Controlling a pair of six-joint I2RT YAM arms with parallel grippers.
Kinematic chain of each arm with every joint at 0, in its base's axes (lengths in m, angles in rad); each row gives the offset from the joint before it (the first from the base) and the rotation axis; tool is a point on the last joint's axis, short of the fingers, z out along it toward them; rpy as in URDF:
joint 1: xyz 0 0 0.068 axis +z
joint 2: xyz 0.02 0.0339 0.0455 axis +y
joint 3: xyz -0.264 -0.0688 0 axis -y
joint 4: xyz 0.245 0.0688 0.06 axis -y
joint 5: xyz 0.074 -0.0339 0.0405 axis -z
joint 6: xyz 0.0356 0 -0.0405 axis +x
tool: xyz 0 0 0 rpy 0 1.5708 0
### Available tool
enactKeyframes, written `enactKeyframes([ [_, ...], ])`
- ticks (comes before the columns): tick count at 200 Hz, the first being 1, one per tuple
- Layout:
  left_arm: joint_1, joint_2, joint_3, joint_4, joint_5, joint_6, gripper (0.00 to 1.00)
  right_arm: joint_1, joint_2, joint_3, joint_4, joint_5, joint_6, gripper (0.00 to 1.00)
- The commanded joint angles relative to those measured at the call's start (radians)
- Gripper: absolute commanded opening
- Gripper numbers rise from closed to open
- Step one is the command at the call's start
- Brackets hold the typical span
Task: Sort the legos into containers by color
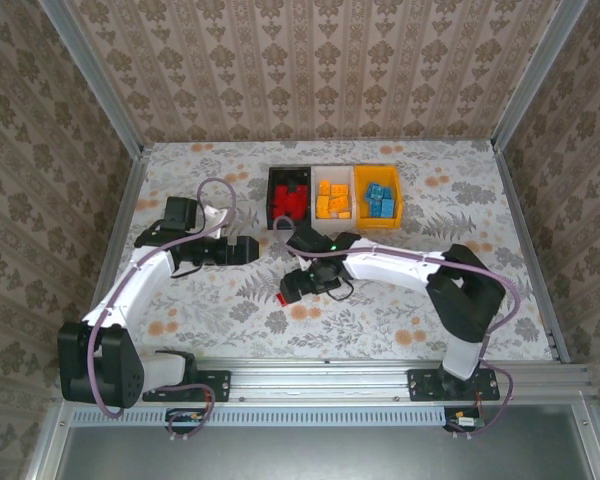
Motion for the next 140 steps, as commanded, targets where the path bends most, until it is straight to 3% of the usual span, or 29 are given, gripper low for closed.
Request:
enactKeyframes([
  [1, -0.002, -0.012, 0.014, -0.044, -0.070, 0.036, 1.00, 0.046, 0.065, 0.087, -0.035, 0.069, 0.013, 0.82],
  [61, 0.037, -0.023, 0.019, -0.055, -0.094, 0.029, 1.00, 0.088, 0.172, 0.182, -0.091, 0.124, 0.007, 0.74],
  [140, 0.066, -0.030, 0.018, -0.052, -0.085, 0.021, 1.00, 0.108, 0.244, 0.227, -0.135, 0.213, 0.020, 0.54],
])
